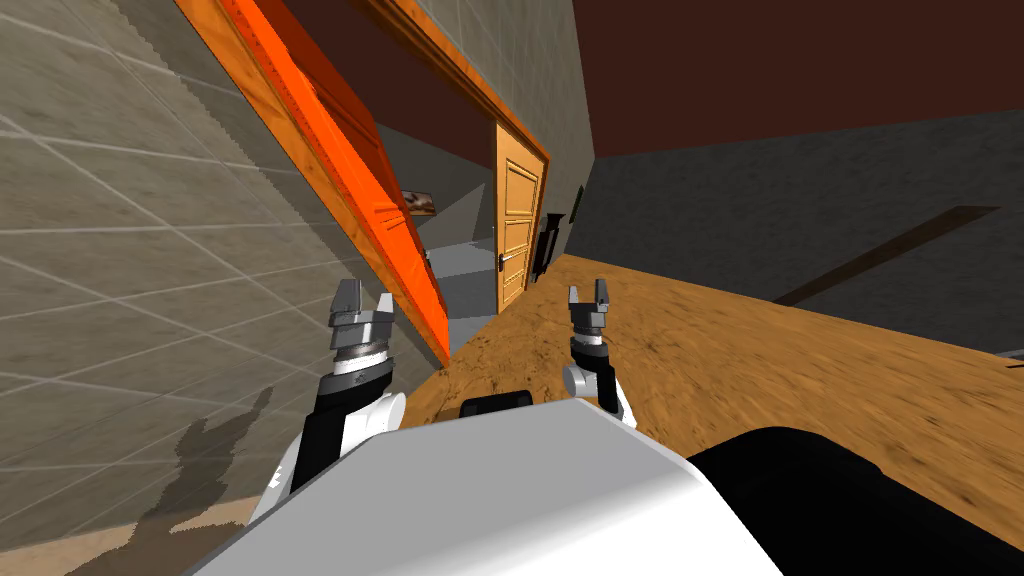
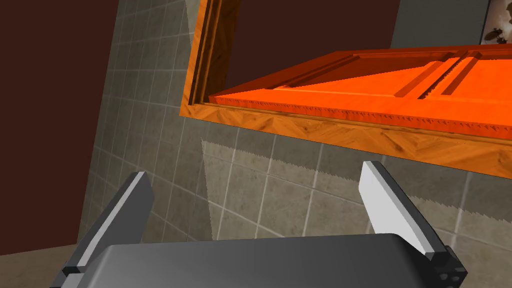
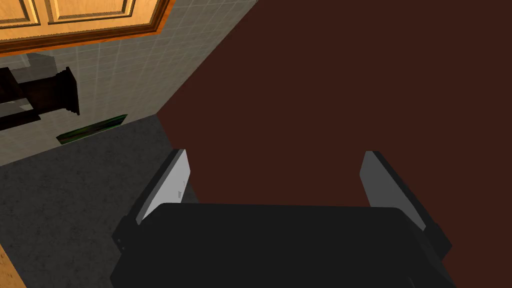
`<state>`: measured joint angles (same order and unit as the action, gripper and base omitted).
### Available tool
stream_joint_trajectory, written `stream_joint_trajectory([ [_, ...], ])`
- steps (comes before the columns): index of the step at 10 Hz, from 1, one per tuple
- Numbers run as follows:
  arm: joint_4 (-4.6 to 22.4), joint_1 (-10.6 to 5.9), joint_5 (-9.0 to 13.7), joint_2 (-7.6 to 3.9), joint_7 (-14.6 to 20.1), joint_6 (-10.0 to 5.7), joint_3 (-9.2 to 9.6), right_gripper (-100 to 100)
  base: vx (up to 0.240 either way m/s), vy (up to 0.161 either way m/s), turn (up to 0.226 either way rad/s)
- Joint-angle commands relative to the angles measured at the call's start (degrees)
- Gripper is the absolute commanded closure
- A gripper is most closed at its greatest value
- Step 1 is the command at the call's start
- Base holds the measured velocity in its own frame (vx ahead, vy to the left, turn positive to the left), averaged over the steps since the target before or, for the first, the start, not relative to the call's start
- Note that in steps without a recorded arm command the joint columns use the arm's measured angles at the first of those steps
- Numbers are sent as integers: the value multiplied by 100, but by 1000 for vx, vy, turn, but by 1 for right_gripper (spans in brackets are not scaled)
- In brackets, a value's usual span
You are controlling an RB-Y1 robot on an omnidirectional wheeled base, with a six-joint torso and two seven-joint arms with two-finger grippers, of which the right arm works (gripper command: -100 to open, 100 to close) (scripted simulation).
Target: Push the door open
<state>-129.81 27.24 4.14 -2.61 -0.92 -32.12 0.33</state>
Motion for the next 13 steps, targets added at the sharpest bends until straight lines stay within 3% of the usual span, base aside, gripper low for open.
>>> stream_joint_trajectory([
  [1, 101, -45, -13, -92, 72, -31, 67, -100, 232, -17, 12],
  [6, 525, -233, -66, -468, 376, -160, 349, -100, 245, -9, -4],
  [8, 812, -360, -102, -720, 582, -247, 540, -100, 242, -31, -1],
  [13, 1316, -583, -166, -1160, 943, -401, 874, -100, 193, -23, -1],
])
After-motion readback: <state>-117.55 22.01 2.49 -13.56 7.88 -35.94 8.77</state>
